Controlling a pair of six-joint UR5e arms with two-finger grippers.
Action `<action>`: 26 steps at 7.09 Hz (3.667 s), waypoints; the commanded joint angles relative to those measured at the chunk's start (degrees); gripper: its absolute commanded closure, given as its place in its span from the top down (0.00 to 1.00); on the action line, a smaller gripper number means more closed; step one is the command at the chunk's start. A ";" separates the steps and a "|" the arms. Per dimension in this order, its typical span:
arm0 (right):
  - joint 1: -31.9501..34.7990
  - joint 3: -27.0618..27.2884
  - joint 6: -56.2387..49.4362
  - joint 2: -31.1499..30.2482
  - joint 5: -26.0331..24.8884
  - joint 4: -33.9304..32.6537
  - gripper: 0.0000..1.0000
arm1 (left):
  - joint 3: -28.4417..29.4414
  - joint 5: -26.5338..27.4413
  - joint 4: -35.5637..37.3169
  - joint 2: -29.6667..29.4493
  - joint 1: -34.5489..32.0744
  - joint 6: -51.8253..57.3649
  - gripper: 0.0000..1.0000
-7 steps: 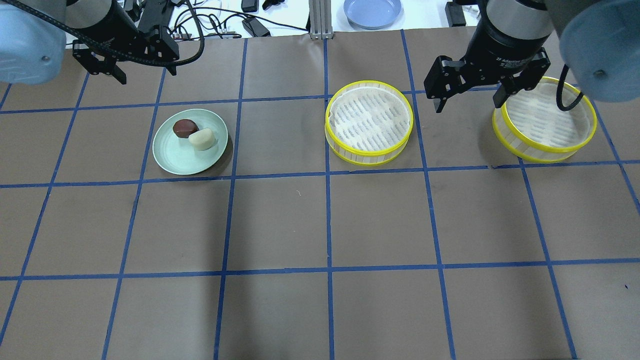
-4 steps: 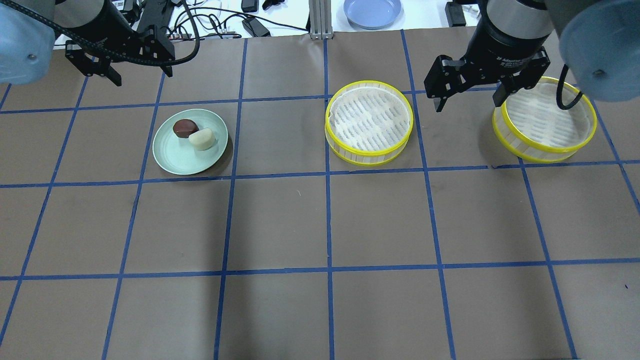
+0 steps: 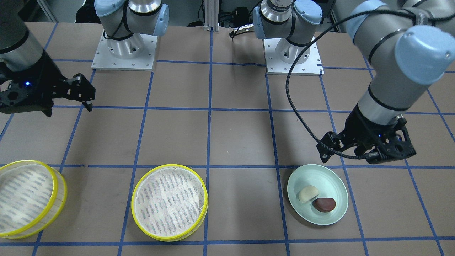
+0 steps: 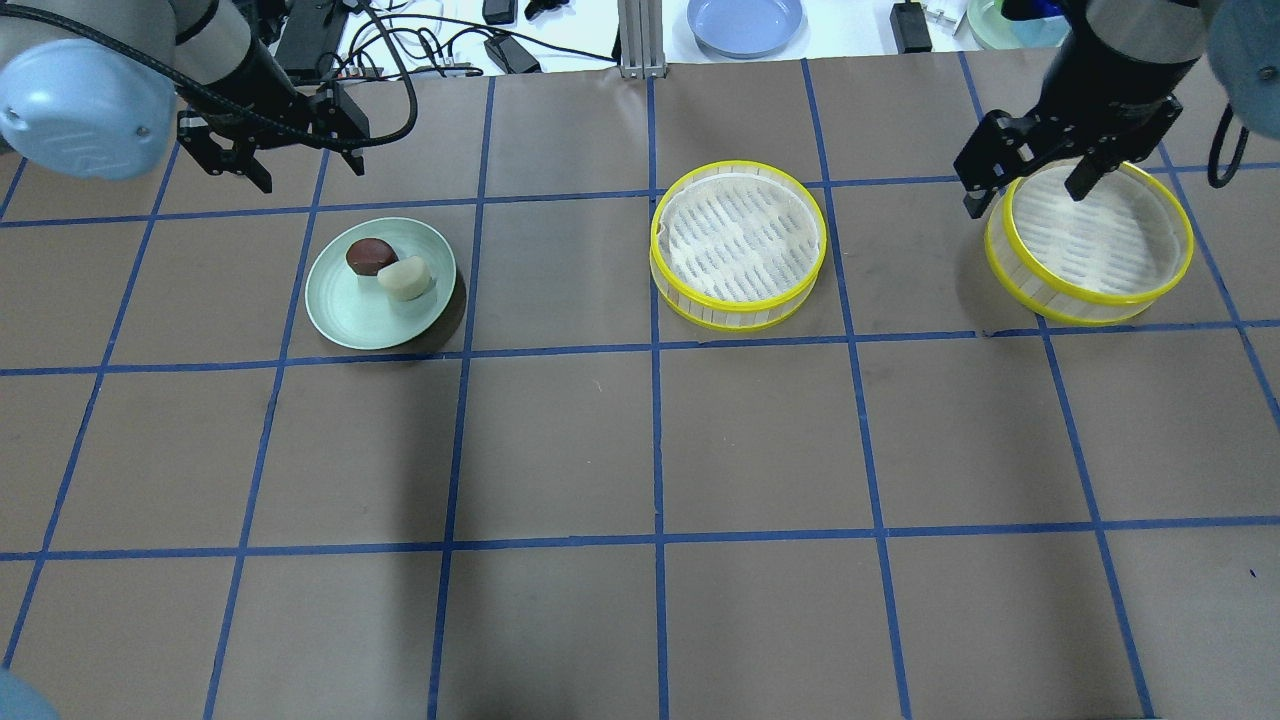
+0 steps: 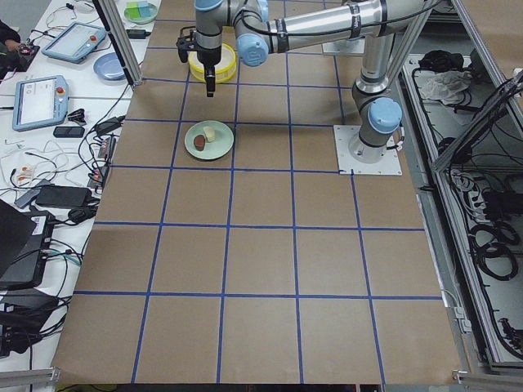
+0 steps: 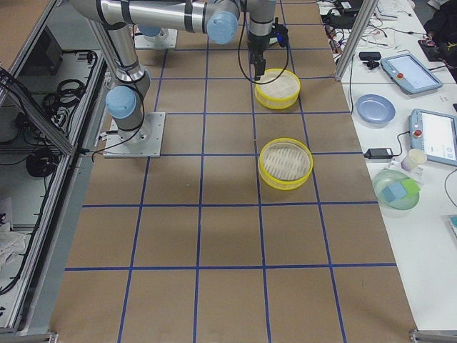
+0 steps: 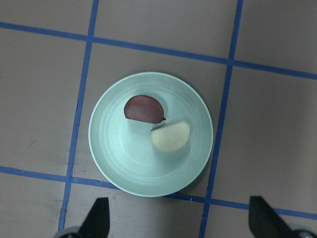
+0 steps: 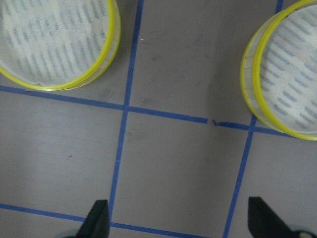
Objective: Stack buns with steamer
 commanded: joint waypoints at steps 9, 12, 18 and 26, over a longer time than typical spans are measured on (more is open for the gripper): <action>-20.62 -4.50 -12.04 28.21 -0.95 -33.24 1.00 | -4.41 -10.57 9.40 -17.82 4.25 -1.45 0.08; -21.87 -4.61 -14.44 29.38 -0.95 -33.24 0.68 | -3.53 -10.22 9.32 -14.93 4.34 -2.14 0.00; -21.87 -4.17 -16.12 30.79 -0.16 -32.54 0.11 | 0.08 -32.04 20.22 -12.36 -9.44 -33.38 0.00; -21.34 -3.73 -13.23 26.22 -0.07 -31.83 0.00 | 0.60 -34.83 29.00 -20.99 -20.62 -46.36 0.94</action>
